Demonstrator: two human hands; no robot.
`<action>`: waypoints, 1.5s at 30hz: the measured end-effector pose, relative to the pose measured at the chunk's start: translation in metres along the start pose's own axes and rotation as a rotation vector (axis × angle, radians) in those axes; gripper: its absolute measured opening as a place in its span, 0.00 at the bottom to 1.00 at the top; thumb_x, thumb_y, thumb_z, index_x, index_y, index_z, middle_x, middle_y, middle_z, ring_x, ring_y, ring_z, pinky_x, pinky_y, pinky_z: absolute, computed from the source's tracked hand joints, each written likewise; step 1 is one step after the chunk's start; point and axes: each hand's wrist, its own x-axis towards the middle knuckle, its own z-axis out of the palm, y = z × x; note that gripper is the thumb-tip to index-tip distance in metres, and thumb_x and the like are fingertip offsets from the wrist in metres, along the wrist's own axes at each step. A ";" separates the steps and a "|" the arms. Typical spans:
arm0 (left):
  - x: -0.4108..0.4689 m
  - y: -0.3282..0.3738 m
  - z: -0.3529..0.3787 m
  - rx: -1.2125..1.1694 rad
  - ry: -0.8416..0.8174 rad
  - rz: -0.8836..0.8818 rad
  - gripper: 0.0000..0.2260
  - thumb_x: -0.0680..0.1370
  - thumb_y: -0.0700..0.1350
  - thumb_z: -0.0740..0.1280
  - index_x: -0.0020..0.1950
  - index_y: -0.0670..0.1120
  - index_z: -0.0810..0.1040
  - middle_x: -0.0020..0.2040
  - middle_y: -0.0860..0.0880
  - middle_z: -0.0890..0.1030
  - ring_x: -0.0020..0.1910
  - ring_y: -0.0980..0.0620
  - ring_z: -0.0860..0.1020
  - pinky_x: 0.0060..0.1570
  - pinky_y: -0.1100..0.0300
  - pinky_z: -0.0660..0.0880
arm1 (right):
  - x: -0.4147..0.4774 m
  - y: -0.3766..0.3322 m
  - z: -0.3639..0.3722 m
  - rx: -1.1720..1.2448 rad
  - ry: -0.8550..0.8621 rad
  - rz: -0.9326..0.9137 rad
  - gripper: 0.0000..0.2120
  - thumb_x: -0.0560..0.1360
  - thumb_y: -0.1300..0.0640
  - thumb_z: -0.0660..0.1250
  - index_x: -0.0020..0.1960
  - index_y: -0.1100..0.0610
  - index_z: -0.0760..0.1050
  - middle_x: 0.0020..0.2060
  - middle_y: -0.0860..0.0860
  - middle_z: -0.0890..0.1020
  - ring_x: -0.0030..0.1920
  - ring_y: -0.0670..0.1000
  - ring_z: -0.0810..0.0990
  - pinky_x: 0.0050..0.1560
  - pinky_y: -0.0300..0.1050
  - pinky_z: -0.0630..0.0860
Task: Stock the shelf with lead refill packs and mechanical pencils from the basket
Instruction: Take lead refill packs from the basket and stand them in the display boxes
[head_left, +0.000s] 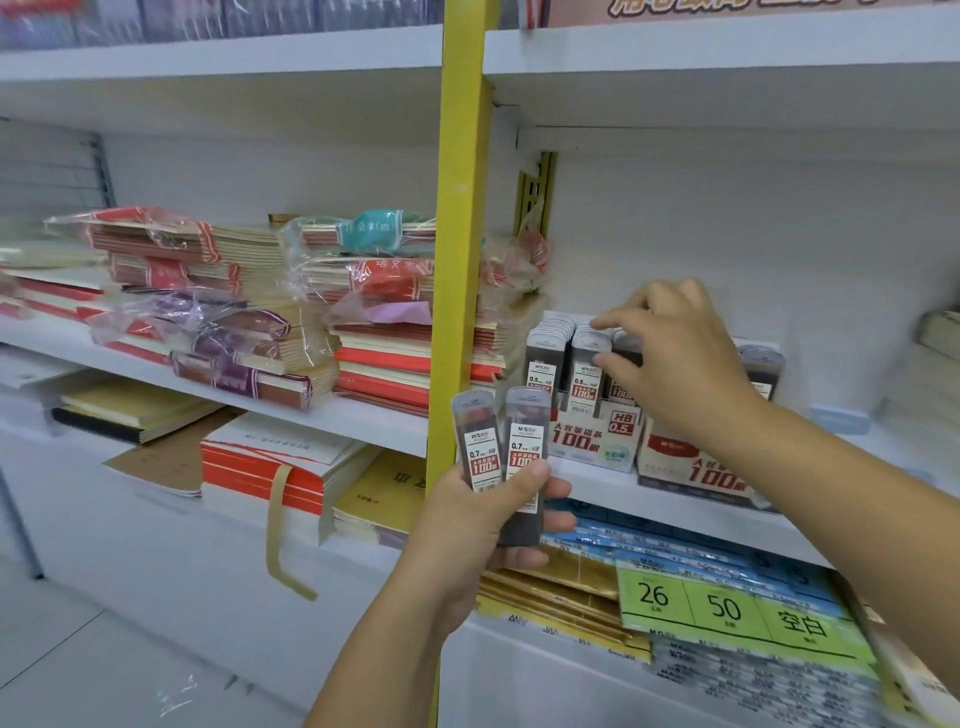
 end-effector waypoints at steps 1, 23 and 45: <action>-0.001 0.001 0.000 0.008 -0.009 0.001 0.21 0.69 0.56 0.72 0.59 0.52 0.78 0.48 0.48 0.88 0.46 0.49 0.87 0.29 0.63 0.78 | -0.006 -0.005 -0.004 0.091 0.032 -0.001 0.13 0.77 0.49 0.66 0.59 0.50 0.79 0.47 0.44 0.75 0.53 0.45 0.67 0.52 0.37 0.62; 0.010 -0.009 0.021 0.044 -0.057 -0.007 0.09 0.81 0.50 0.66 0.60 0.53 0.78 0.50 0.49 0.87 0.52 0.51 0.86 0.40 0.52 0.84 | -0.051 0.031 -0.067 0.923 0.090 0.322 0.12 0.72 0.55 0.73 0.47 0.39 0.75 0.43 0.48 0.85 0.40 0.48 0.84 0.39 0.43 0.77; 0.019 -0.022 0.060 0.157 -0.158 -0.011 0.07 0.83 0.47 0.64 0.59 0.53 0.78 0.47 0.48 0.87 0.46 0.52 0.86 0.35 0.61 0.81 | -0.043 0.085 -0.031 0.094 -0.056 0.199 0.16 0.74 0.54 0.71 0.62 0.50 0.78 0.46 0.46 0.69 0.47 0.46 0.70 0.49 0.39 0.66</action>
